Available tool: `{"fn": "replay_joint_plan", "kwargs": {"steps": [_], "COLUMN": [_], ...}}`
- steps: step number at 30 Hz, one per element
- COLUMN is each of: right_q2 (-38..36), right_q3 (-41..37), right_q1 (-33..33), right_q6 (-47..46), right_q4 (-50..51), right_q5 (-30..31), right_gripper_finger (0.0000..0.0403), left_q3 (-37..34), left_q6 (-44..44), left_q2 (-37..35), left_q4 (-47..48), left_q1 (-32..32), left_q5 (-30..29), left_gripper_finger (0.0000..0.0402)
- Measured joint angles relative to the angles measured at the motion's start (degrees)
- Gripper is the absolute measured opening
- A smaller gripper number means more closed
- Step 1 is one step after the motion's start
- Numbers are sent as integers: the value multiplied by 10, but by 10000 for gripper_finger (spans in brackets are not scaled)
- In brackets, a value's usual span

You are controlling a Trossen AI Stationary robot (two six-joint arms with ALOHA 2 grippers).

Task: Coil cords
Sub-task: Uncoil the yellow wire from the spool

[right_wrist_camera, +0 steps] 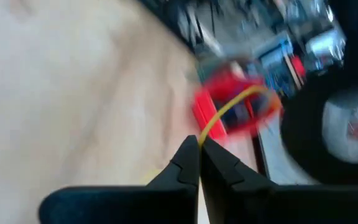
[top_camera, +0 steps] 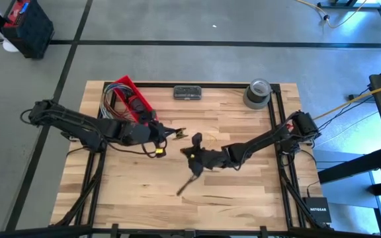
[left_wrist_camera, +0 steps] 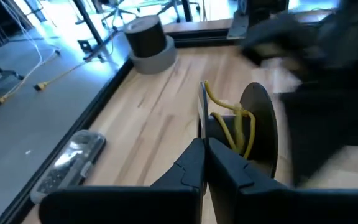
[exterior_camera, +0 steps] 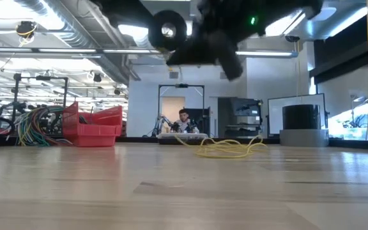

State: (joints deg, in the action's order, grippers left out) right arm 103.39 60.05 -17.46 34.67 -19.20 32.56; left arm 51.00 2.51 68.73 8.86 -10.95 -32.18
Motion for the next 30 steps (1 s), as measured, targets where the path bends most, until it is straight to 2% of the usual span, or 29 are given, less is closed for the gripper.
{"fn": "replay_joint_plan", "kwargs": {"steps": [4, 9, 18, 23, 25, 30], "right_q2": [0, -2, -54, -95, -109, -116], "right_q3": [0, 0, 0, 0, 0, 0], "right_q1": [17, 12, -7, -39, -48, -60], "right_q6": [-25, -29, -34, -34, -34, -30], "right_q4": [77, 157, 183, 161, 130, 71], "right_q5": [68, 204, 286, 287, 268, 123], "right_gripper_finger": [5, 7, 8, 7, 7, 7], "left_q3": [0, 0, 0, 0, 0, 0], "left_q6": [-16, -9, 66, 105, 117, 125], "left_q2": [-9, -38, -74, -71, -71, -70], "left_q4": [-7, 58, 211, 261, 273, 246], "left_q1": [-16, -34, -43, -43, -40, -15], "left_q5": [-18, -18, -18, -17, -17, -34], "left_gripper_finger": [5, 5, 5, 5, 5, 5]}}
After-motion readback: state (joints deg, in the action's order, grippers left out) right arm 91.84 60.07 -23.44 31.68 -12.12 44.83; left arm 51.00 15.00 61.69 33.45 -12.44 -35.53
